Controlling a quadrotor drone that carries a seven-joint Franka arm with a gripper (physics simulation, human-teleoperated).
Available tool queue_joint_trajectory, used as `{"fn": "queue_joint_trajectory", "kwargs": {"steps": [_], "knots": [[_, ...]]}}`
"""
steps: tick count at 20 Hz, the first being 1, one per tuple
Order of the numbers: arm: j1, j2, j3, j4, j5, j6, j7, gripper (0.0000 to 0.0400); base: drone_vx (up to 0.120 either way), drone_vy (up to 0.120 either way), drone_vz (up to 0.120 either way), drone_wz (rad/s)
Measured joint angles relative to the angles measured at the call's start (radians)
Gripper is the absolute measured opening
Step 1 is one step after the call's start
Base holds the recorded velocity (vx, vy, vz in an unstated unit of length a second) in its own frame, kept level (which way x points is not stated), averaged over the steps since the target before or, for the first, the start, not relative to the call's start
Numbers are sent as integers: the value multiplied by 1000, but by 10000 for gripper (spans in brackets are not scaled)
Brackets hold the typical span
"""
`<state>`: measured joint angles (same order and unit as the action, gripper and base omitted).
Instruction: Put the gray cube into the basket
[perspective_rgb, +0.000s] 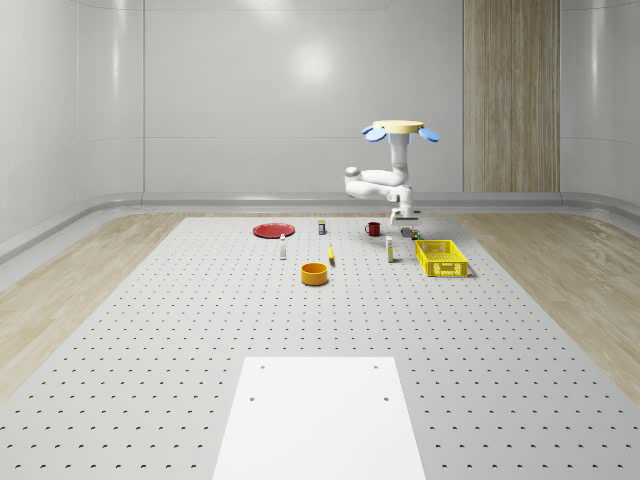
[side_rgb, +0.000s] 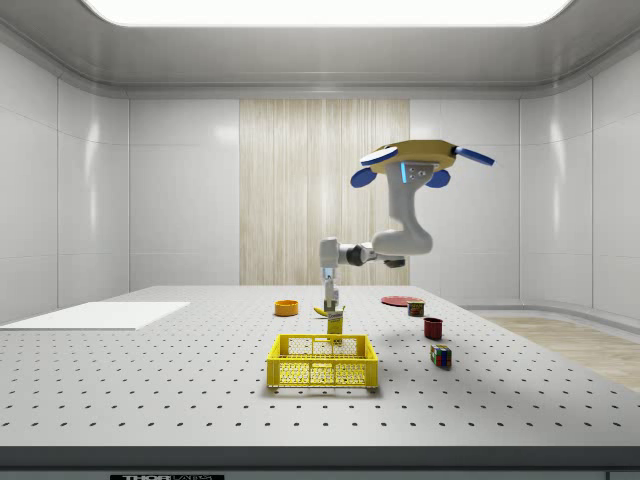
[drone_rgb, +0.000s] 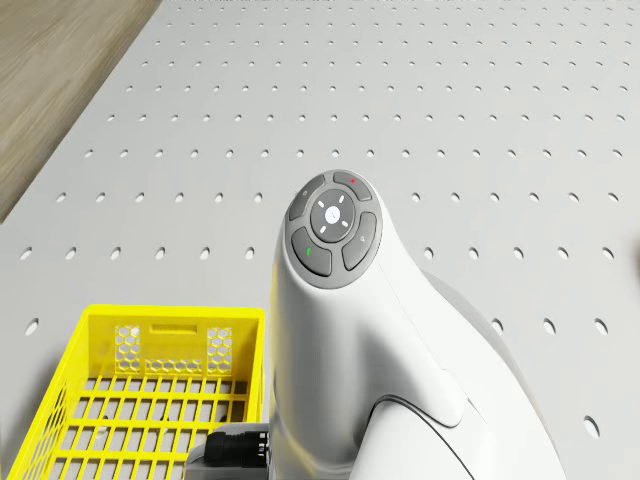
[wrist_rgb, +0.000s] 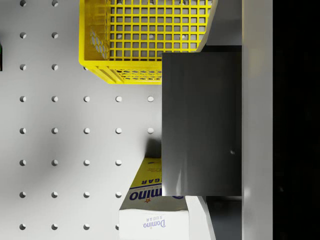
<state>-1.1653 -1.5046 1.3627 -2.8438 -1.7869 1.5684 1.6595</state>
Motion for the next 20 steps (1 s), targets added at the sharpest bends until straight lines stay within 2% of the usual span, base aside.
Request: {"fn": "queue_joint_trajectory", "kwargs": {"steps": [7,15,18,20], "knots": [[-2,-10,1,0,4,9,2,250,114,120,0,0],[-4,-20,2,1,8,18,3,250,0,120,0,0],[-5,-23,3,1,9,21,4,250,0,120,-107,0],[-6,-25,3,1,10,23,4,250,0,120,0,0]]}}
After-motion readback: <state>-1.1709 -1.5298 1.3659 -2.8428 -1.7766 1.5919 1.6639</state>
